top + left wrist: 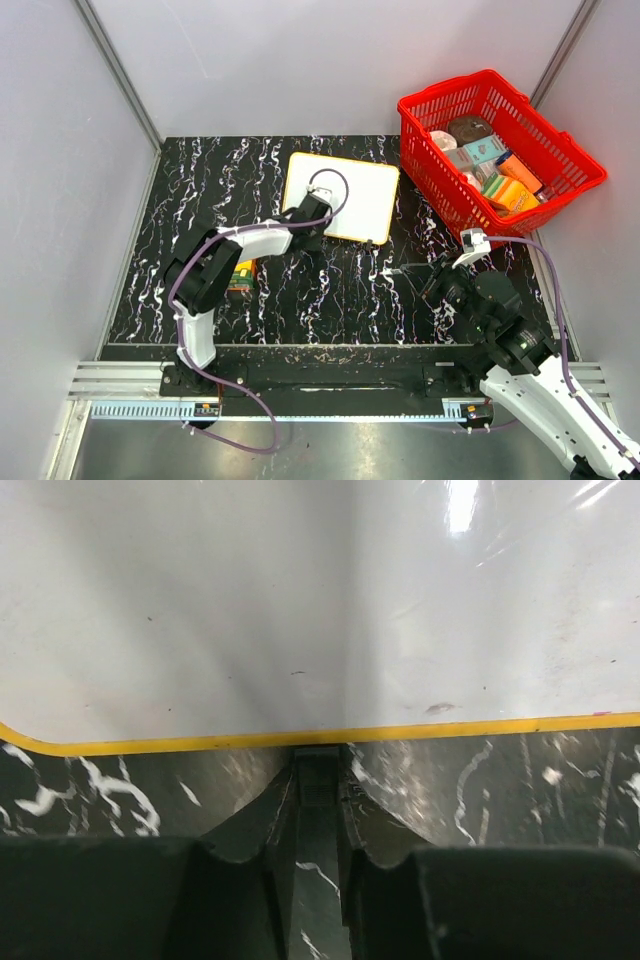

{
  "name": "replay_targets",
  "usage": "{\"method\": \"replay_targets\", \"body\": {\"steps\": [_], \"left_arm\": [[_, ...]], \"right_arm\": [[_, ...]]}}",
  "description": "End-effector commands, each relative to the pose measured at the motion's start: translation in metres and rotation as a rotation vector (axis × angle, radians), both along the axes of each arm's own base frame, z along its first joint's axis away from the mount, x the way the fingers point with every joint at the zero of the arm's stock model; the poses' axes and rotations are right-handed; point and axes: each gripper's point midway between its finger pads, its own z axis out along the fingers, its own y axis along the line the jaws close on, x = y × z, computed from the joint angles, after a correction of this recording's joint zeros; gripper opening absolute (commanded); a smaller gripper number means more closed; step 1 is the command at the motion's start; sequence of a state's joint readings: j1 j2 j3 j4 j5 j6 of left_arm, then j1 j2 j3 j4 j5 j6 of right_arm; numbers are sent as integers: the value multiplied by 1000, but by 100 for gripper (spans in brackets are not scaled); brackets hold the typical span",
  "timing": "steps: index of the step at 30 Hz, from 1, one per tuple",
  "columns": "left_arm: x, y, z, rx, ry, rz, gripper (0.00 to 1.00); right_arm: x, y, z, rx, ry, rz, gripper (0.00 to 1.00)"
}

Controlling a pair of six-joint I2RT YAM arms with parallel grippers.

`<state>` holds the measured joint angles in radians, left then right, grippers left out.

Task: Write a sentence on the whiteboard
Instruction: Move the whiteboard to the whiteboard stand, then hold the whiteboard on the whiteboard stand.

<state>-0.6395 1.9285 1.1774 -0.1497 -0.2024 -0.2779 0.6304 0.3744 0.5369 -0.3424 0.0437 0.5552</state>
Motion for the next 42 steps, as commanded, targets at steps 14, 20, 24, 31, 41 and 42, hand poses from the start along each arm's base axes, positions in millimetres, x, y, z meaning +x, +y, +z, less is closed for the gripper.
{"method": "replay_targets", "body": {"steps": [14,20,24,31,41,42], "left_arm": [[-131,-41,-4,-1,109,21,51],[-150,-48,13,-73,99,-46,76],[-158,-46,46,-129,61,-141,79],[-142,-19,126,-369,-41,-182,81],[-65,27,167,-776,-85,-195,89],[-57,29,152,-790,-46,-177,89]], "right_arm": [[2,0,14,47,-29,-13,0],[0,-1,18,53,-37,-15,0],[-2,-1,19,52,-38,-10,0],[-3,1,18,55,-30,6,0],[-1,10,15,36,-22,43,0],[0,11,14,30,-19,44,0]]}}
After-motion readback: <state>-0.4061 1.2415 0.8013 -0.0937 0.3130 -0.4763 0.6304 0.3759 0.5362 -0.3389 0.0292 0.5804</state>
